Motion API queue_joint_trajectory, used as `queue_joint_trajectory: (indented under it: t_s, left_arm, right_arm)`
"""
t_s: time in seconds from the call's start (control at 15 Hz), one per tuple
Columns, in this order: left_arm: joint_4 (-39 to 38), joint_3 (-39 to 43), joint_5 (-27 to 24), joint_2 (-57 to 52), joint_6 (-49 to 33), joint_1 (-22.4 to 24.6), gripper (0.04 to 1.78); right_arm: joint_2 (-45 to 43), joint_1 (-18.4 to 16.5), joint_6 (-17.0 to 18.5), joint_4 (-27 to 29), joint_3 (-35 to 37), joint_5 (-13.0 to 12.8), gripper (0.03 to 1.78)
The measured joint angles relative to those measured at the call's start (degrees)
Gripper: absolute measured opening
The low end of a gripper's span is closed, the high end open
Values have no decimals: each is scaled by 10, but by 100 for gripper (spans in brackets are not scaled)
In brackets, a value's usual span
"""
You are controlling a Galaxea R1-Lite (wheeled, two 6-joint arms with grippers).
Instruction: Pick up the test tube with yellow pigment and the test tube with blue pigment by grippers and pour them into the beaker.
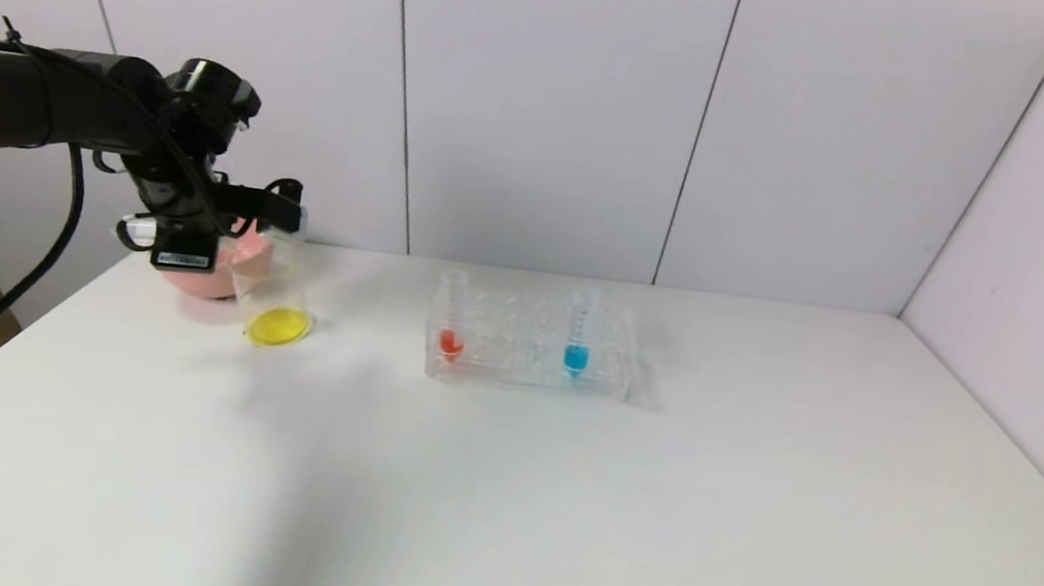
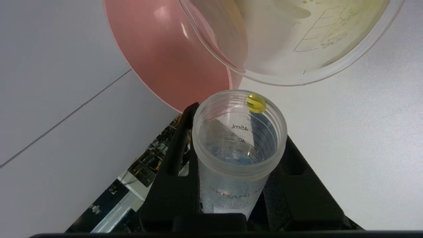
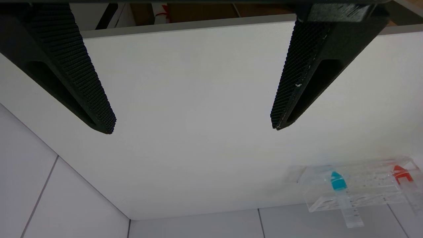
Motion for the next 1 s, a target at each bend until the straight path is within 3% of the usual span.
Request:
queue_joint_trajectory:
  t_s: [0.13,0.27,0.53,0.67,0.8,1.0]
  left_arm:
    - [-1,1,-21,-8,-7,2,54]
    - [-7,9,-73,-16,-36,9,54]
    - [-46,20,-255,-36,-163,42,54]
    - [-77,30,-321,-54,-248,60,54]
    - [-106,41,-358,-69,-332,72,54]
    - [-208,63,-385,-76,-434,92,54]
  right_arm:
    - [0,0,0,0,0,0,171]
    - [0,0,0,0,0,0,171]
    - [0,0,0,0,0,0,171]
    - [0,0,0,0,0,0,171]
    - [0,0,0,0,0,0,171]
    - [0,0,0,0,0,0,171]
